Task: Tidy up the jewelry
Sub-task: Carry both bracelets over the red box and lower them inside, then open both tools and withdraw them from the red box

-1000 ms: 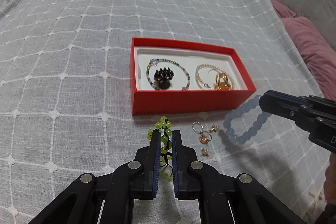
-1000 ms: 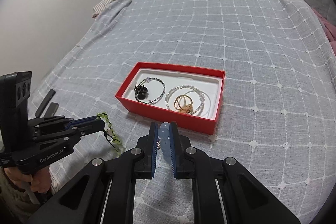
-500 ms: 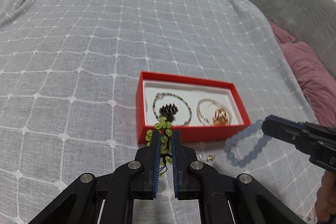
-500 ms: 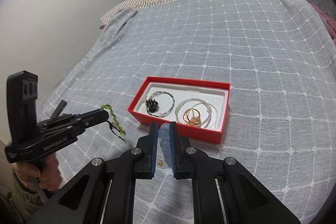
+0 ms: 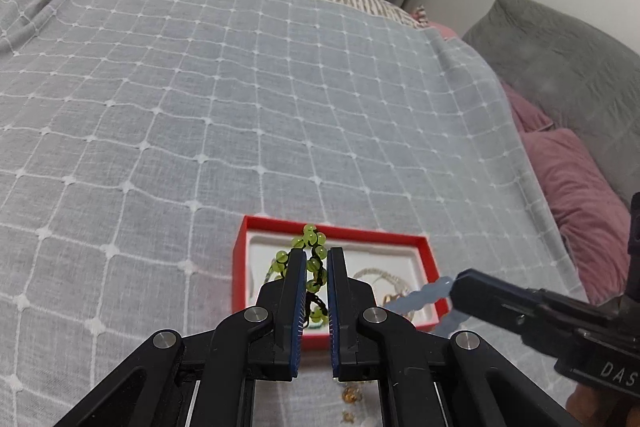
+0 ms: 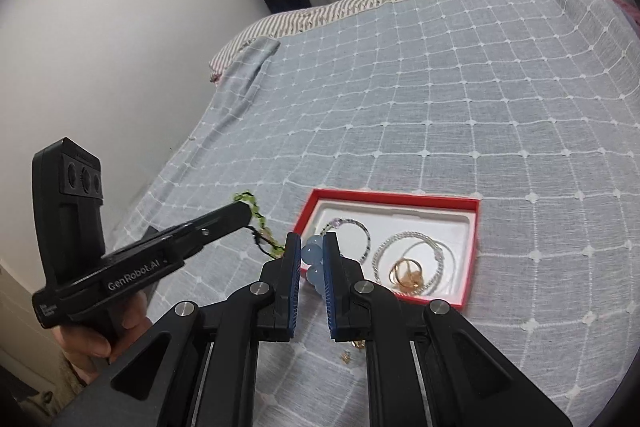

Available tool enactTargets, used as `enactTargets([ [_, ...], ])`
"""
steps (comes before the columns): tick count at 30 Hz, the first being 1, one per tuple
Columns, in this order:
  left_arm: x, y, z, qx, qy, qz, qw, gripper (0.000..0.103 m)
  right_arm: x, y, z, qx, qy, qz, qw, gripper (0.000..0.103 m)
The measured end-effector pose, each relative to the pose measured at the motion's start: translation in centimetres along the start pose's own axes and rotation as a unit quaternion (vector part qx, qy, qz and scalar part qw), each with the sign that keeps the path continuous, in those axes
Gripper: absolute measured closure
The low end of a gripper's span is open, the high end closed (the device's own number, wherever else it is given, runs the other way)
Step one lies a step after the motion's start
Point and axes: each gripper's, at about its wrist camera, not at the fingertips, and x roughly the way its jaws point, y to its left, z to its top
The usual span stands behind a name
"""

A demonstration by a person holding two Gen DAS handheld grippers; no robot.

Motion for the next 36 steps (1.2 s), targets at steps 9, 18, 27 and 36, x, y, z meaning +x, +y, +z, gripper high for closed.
enactTargets([
  [9, 3.3, -0.6, 0.6, 0.020, 0.007, 0.002, 0.9998, 0.098, 2.9, -1.9, 0.9, 0.047, 0.009, 0.014, 0.999, 0.092],
  [18, 5.9, -0.2, -0.1, 0.043, 0.031, 0.029, 0.9982, 0.098, 3.2, -5.5, 0.6, 0.098, 0.006, -0.012, 0.995, 0.092],
  [27, 7.0, -0.5, -0.9, 0.070, 0.057, 0.048, 0.9948, 0.097, 3.4, -7.1, 0.1, 0.114, 0.011, -0.040, 0.993, 0.091],
  [36, 6.3, 0.2, -0.7, 0.064, 0.067, 0.041, 0.9948, 0.063, 2.4, -8.3, -0.7, 0.127, 0.021, -0.075, 0.989, 0.090],
])
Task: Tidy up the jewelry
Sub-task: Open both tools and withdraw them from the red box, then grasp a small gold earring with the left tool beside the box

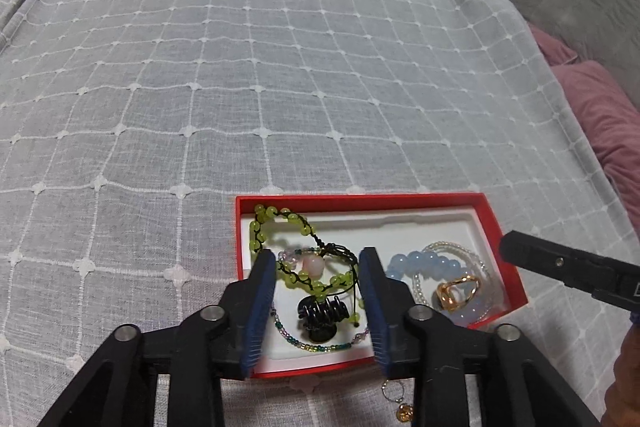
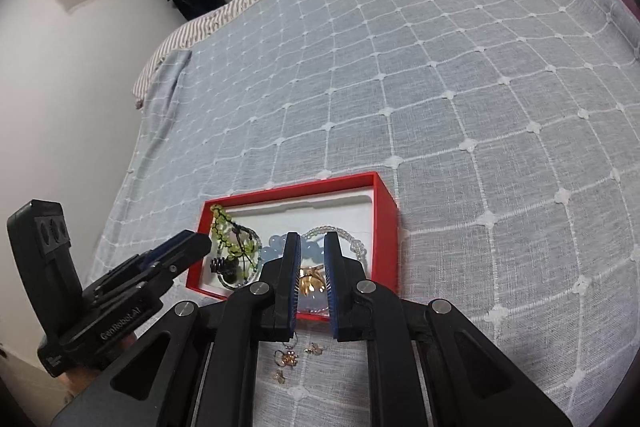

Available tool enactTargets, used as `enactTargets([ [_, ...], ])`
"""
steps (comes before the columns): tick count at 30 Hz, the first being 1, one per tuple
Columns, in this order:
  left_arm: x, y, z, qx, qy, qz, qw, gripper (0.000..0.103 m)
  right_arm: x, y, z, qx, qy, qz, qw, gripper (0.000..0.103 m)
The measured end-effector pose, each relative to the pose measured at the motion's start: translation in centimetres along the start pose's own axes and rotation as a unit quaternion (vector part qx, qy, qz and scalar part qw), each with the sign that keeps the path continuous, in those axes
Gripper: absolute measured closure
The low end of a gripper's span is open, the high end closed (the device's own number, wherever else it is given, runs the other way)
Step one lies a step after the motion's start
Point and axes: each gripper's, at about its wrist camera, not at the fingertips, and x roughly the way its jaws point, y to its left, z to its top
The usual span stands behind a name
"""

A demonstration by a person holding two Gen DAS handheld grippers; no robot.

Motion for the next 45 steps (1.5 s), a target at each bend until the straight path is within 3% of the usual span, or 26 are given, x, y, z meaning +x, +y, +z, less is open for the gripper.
enactTargets([
  [14, -3.5, 2.6, -0.3, -0.048, -0.025, -0.017, 0.9984, 0.062, -2.2, 1.5, -1.3, -0.032, -0.013, 0.001, 0.999, 0.090],
  [16, -3.5, 2.2, -0.9, -0.043, -0.022, -0.018, 0.9987, 0.062, -2.6, 1.6, -1.7, -0.035, -0.013, 0.001, 0.999, 0.088],
  [19, -3.1, 1.5, -2.0, -0.035, -0.004, -0.017, 0.9992, 0.062, -2.8, 1.7, -2.3, -0.040, -0.008, 0.001, 0.999, 0.076],
  [23, -2.3, -0.1, -3.2, -0.001, 0.020, 0.005, 0.9998, 0.062, -3.1, 2.2, -2.5, -0.043, -0.005, 0.009, 0.999, 0.075],
  [28, -1.9, -1.9, -4.4, 0.019, 0.046, -0.004, 0.9988, 0.062, -3.4, 2.7, -2.7, -0.050, -0.003, 0.016, 0.999, 0.074],
  [33, -2.6, -2.5, -5.4, 0.028, 0.044, -0.005, 0.9986, 0.062, -3.5, 2.8, -2.8, -0.049, 0.001, 0.018, 0.999, 0.073],
  [45, -1.7, -4.1, -7.2, 0.051, 0.064, -0.010, 0.9966, 0.068, -3.5, 2.5, -3.4, -0.023, 0.007, -0.001, 1.000, 0.057],
])
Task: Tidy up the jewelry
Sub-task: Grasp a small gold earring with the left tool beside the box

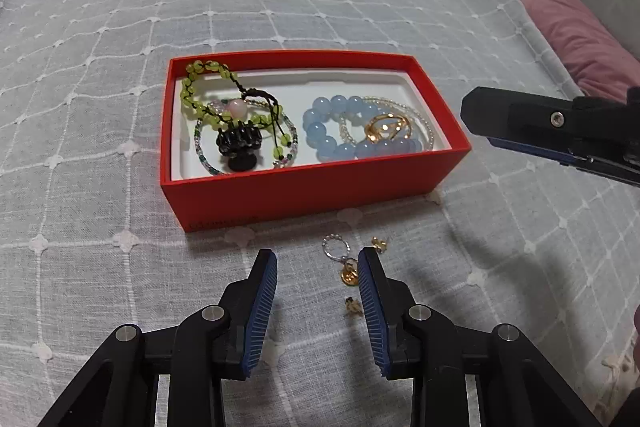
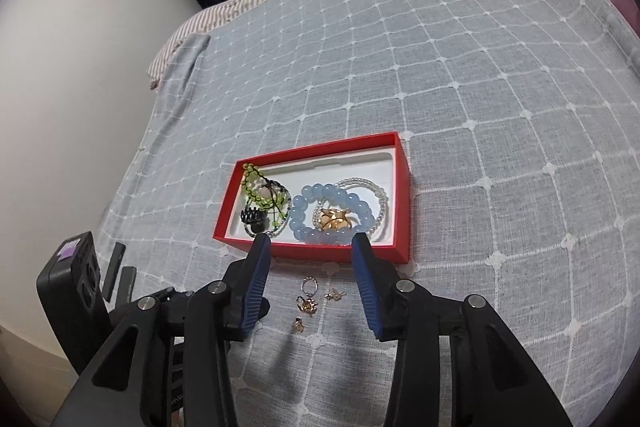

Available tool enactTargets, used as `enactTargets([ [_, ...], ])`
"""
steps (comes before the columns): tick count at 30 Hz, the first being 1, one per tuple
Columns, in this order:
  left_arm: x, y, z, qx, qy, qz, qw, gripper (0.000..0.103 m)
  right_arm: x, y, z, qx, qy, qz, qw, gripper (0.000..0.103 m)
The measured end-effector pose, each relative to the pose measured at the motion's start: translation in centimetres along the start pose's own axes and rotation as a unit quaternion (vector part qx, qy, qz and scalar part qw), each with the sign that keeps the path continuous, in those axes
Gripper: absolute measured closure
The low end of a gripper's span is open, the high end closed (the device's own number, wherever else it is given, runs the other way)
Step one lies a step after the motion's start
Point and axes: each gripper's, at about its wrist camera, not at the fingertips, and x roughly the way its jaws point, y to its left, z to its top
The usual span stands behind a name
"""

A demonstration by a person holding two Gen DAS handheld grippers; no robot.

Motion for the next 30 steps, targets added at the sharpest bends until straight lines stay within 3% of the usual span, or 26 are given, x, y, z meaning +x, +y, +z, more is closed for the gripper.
enactTargets([
  [7, 1.2, -1.3, -0.5, 0.016, 0.011, 0.007, 0.9998, 0.069, -0.5, -0.8, -0.9, 0.028, 0.008, -0.002, 1.000, 0.057],
  [16, 3.1, -3.3, -0.9, 0.043, 0.024, 0.021, 0.9986, 0.081, 0.1, -1.4, -1.2, 0.037, 0.018, -0.021, 0.999, 0.057],
  [21, 4.4, -3.5, -0.6, 0.040, 0.038, 0.029, 0.9981, 0.095, 0.3, -1.8, -1.2, 0.044, 0.021, -0.025, 0.999, 0.057],
  [30, 4.3, -2.8, 0.2, 0.025, 0.036, 0.034, 0.9985, 0.103, 0.7, -1.6, -1.3, 0.038, 0.025, -0.027, 0.999, 0.057],
])
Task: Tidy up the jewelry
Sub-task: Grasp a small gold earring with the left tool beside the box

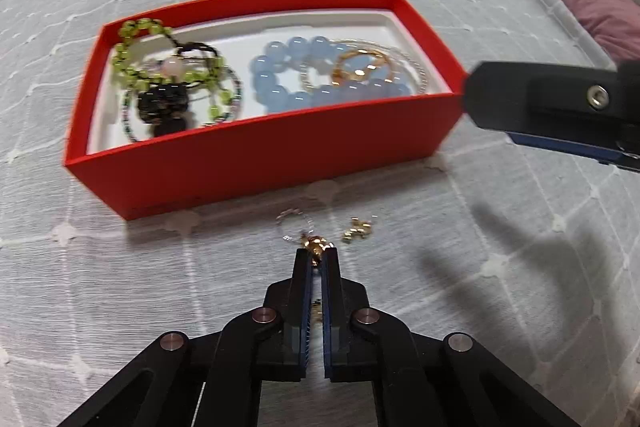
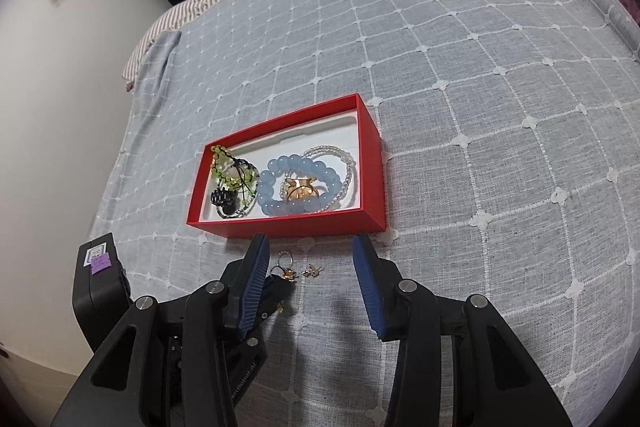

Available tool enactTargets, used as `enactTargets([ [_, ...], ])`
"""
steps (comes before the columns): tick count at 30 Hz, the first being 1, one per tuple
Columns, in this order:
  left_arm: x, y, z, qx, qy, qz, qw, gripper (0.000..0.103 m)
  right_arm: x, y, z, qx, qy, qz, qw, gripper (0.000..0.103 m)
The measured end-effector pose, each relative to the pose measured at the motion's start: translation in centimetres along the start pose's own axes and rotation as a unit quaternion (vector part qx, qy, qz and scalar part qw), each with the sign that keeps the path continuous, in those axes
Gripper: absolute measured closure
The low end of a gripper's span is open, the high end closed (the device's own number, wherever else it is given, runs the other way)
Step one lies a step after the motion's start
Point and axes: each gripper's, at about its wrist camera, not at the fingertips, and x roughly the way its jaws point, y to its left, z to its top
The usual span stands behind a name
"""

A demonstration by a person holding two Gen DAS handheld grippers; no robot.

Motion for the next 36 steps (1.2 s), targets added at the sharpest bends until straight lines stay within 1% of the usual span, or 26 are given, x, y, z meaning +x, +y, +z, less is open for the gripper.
enactTargets([
  [7, -1.0, 2.0, -0.1, -0.028, -0.008, -0.004, 0.9996, 0.103, 0.3, 0.1, -0.1, -0.005, 0.003, 0.000, 1.000, 0.057],
  [14, -2.8, 4.3, -0.4, -0.055, -0.018, -0.011, 0.9982, 0.103, 1.7, 2.0, -0.9, -0.073, 0.021, 0.004, 0.997, 0.057],
  [18, -4.2, 6.0, -0.3, -0.080, -0.029, 0.000, 0.9964, 0.103, 3.2, 3.4, -2.0, -0.132, 0.033, -0.006, 0.991, 0.057],
  [20, -4.6, 6.7, -0.2, -0.092, -0.031, -0.002, 0.9952, 0.103, 3.9, 4.3, -2.6, -0.161, 0.037, -0.012, 0.986, 0.057],
  [25, -4.8, 7.5, -0.1, -0.100, -0.032, 0.001, 0.9945, 0.103, 6.1, 5.5, -3.7, -0.213, 0.034, -0.036, 0.976, 0.057],
  [31, -5.4, 8.3, 0.0, -0.107, -0.039, -0.002, 0.9935, 0.103, 7.7, 6.4, -4.3, -0.241, 0.028, -0.036, 0.969, 0.057],
  [36, -5.5, 8.7, 0.2, -0.115, -0.040, -0.002, 0.9926, 0.103, 9.3, 6.6, -4.5, -0.249, 0.034, -0.058, 0.966, 0.058],
])
